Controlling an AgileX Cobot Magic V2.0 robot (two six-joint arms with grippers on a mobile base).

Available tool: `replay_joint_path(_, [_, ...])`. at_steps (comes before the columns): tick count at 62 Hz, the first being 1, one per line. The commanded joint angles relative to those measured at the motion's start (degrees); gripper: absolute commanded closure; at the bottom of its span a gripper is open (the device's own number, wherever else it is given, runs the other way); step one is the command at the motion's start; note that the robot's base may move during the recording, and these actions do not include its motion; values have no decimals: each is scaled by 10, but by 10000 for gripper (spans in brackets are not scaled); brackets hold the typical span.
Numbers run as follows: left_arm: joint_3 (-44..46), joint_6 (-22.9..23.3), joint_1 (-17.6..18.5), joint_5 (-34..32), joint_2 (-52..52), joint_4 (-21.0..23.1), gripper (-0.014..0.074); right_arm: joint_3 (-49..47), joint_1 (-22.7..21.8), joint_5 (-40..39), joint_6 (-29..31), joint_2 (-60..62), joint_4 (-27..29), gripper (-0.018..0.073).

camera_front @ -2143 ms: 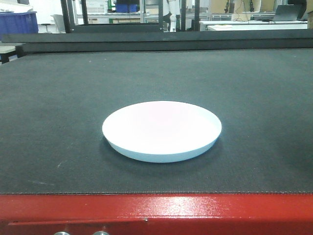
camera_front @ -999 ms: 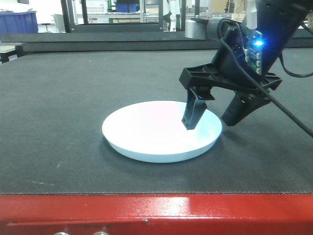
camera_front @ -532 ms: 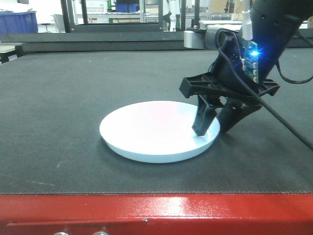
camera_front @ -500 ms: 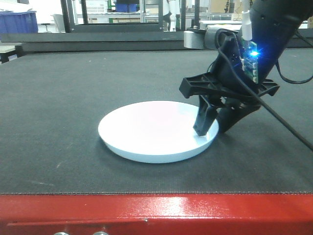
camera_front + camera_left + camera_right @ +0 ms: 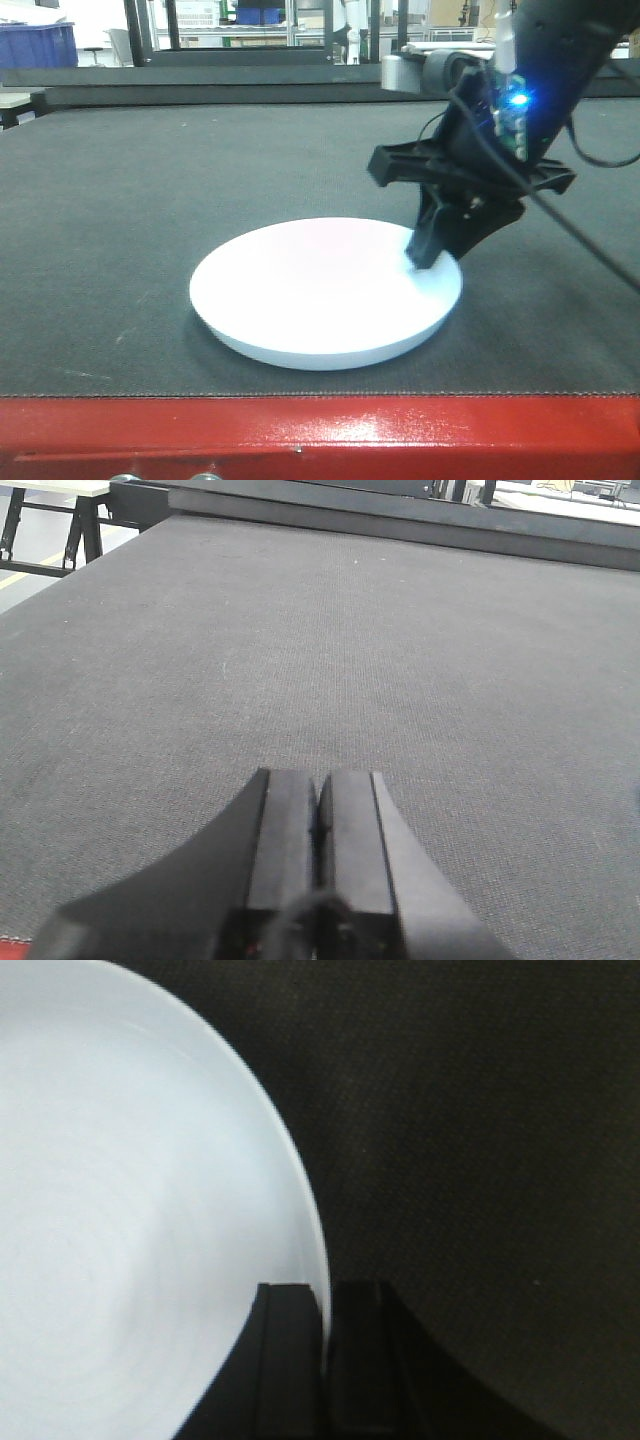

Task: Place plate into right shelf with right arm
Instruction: 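Lift the plate upright with the right gripper off the table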

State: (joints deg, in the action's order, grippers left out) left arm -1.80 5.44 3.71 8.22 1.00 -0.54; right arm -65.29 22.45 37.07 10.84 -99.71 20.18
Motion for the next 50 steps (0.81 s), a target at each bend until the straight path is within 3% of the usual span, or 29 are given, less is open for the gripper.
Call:
replay_joint_path(1, [-6,3,3,-49,2,1,643,-20,-12,8,8,58,-3,504])
replay_joint_path(14, [-6,3,3,-49,2,1,643,-16,-11,27,-1,183,-1,504])
replay_joint_path(25, [-6,3,3,-49,2,1,643,29,-10,-8,0,323,-1,504])
replay_joint_path(50, [-6,3,3,-49,2,1,643,274,-10,-262,9,723,-7,504])
